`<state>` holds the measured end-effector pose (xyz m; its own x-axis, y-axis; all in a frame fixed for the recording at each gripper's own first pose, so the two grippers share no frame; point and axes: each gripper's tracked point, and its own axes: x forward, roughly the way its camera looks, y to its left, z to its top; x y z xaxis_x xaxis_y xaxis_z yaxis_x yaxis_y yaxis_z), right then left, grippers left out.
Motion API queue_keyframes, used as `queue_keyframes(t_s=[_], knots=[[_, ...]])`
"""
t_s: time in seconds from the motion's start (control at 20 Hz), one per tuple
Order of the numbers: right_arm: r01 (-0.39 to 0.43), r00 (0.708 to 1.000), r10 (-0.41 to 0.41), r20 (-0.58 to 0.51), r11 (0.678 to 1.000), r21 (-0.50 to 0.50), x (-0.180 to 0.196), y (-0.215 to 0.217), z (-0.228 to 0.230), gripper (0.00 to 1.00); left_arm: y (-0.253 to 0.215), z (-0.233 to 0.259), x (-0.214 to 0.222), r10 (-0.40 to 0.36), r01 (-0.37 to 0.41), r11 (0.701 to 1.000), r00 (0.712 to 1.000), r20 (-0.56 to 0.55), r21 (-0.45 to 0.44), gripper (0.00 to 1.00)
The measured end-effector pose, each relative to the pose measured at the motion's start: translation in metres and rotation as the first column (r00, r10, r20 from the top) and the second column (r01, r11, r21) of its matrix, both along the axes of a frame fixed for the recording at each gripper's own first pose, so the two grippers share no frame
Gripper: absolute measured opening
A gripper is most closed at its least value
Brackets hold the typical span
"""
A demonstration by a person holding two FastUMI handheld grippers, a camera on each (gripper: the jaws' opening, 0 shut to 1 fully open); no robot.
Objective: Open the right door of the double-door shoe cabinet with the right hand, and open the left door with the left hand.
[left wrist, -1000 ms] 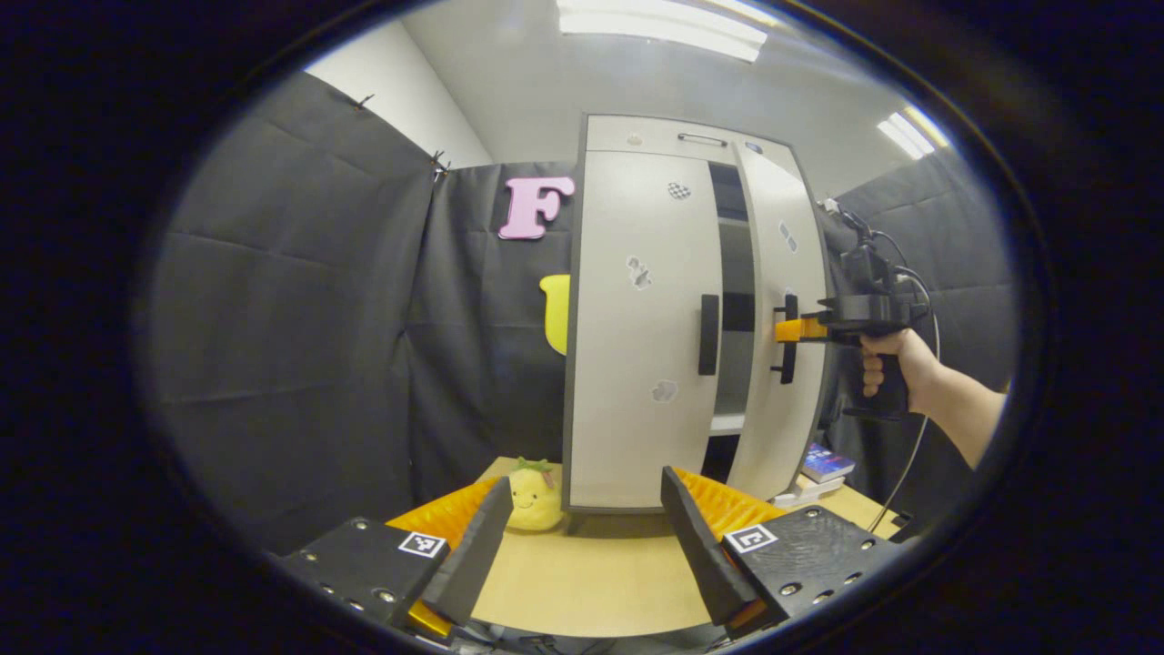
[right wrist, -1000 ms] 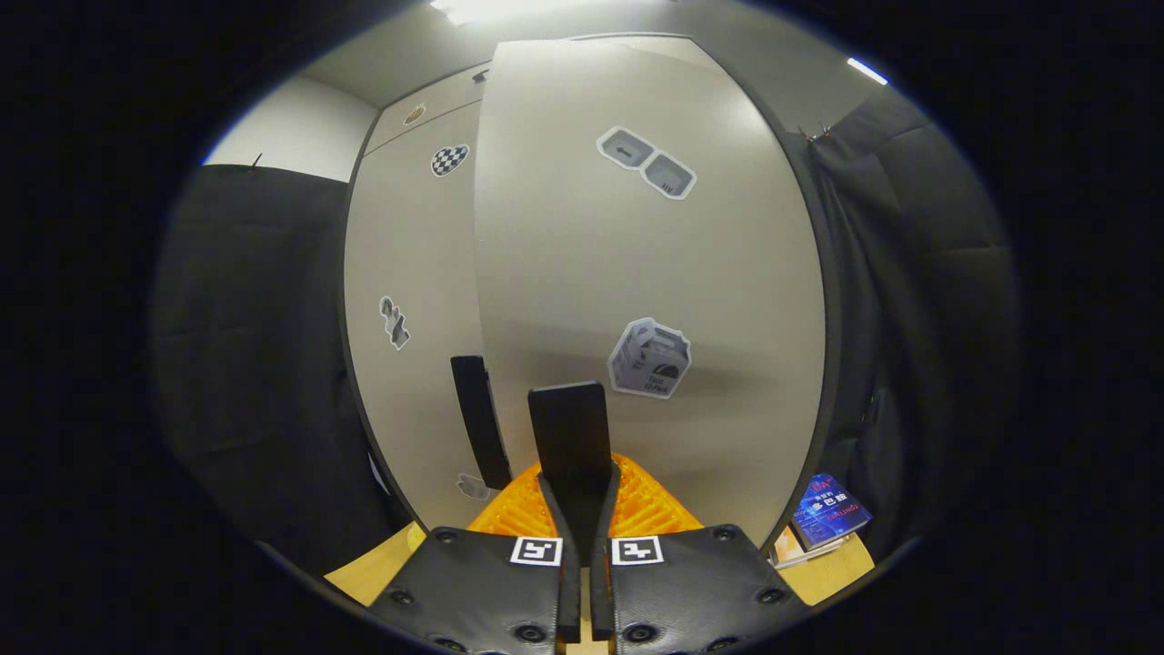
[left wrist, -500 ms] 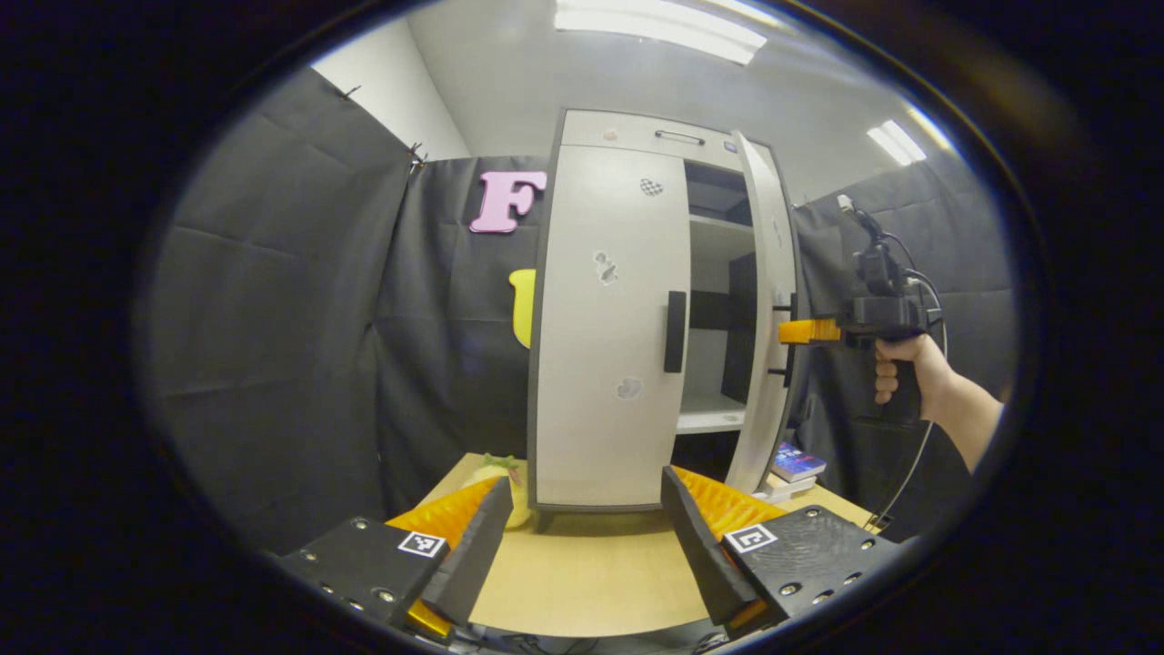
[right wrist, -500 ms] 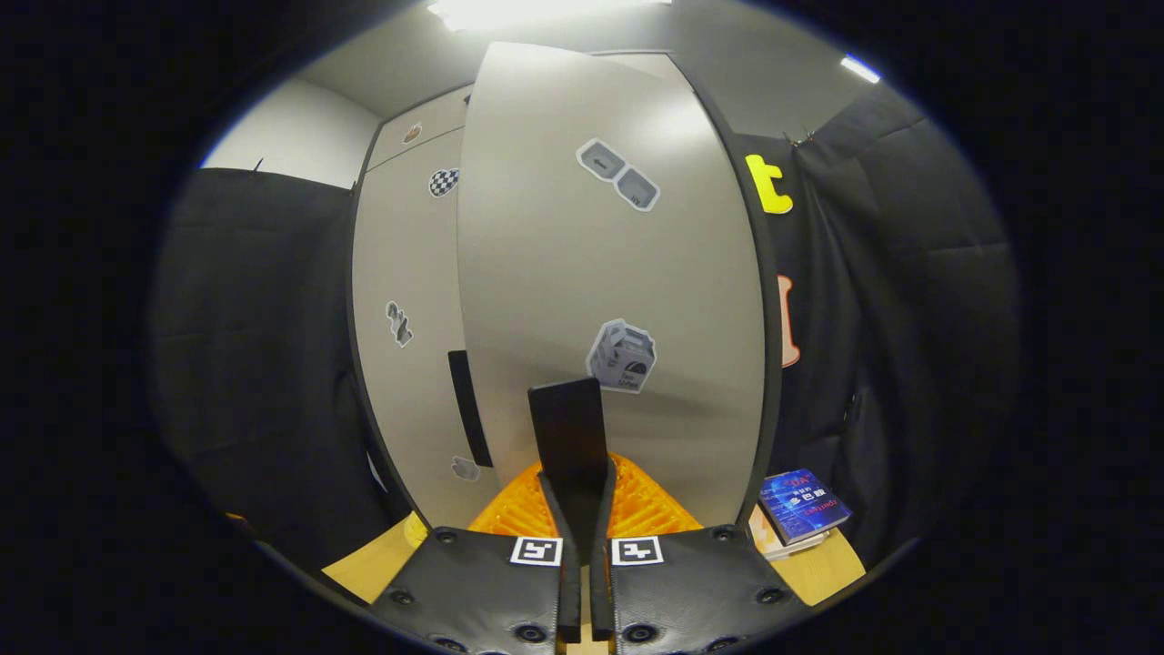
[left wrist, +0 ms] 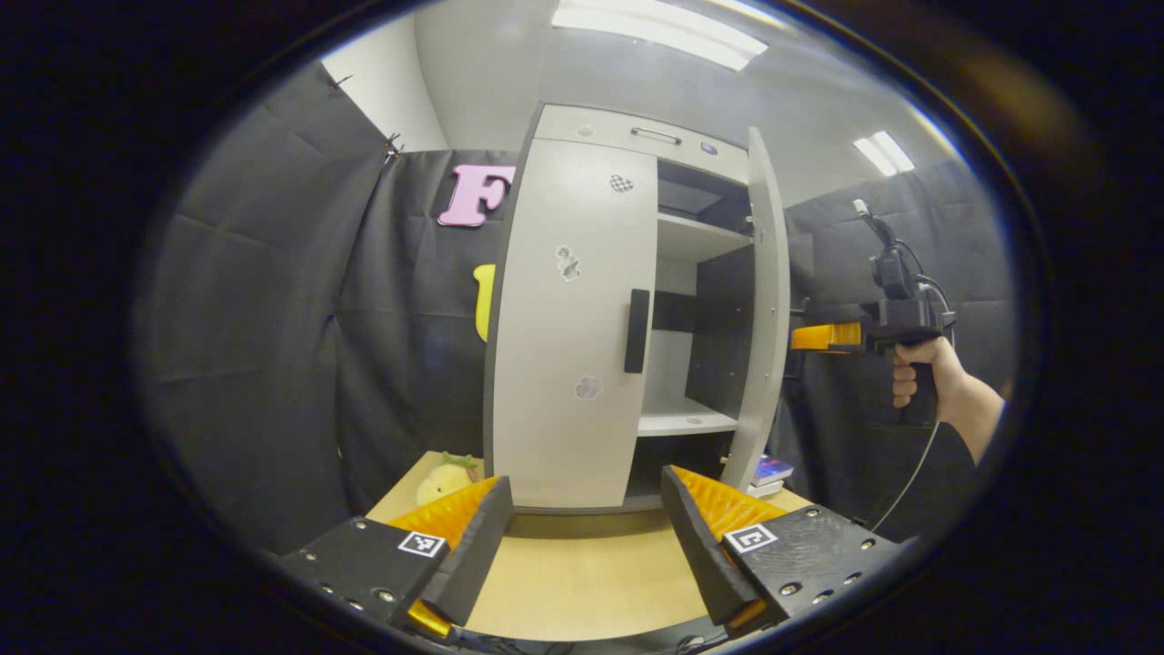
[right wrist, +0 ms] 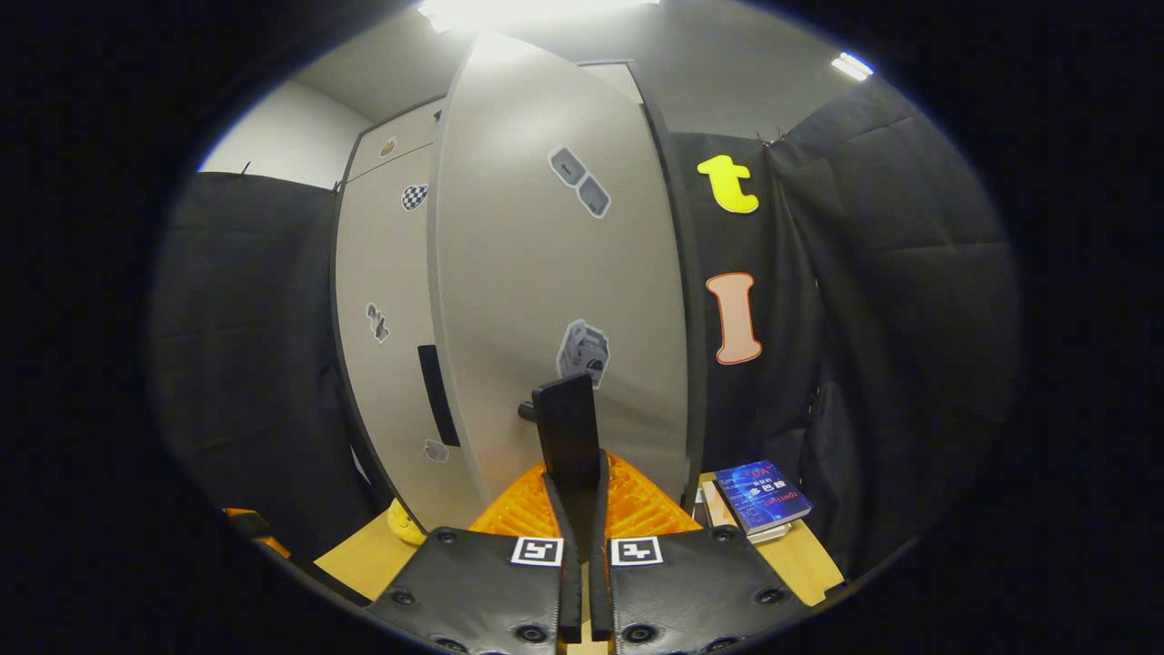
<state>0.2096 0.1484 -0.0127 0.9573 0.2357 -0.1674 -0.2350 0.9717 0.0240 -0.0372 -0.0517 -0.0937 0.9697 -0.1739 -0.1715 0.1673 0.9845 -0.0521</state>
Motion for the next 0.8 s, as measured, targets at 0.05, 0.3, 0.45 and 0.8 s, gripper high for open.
queue_keyframes(t_s=[0.05,0.3,0.45,0.8], knots=[[0.003,1.0,-0.003,0.004,1.0,0.003,0.0,-0.002,0.001,0.05,-0.001,-0.001,0.002,-0.002,0.002,1.0,1.0,-0.001,-0.006,0.98],[-0.027,1.0,0.027,0.013,0.999,0.023,-0.002,-0.007,0.002,0.05,-0.001,-0.009,0.01,0.0,0.0,1.0,1.0,-0.015,0.01,0.97],[-0.05,0.998,0.05,0.041,0.999,-0.003,0.003,-0.011,0.005,0.05,-0.005,-0.012,0.012,-0.011,0.012,1.0,1.0,-0.02,0.016,0.95],[0.007,0.997,-0.004,0.081,0.999,-0.032,0.006,-0.049,0.011,0.04,-0.008,-0.023,0.02,-0.02,0.018,0.999,0.998,-0.057,-0.037,0.95]])
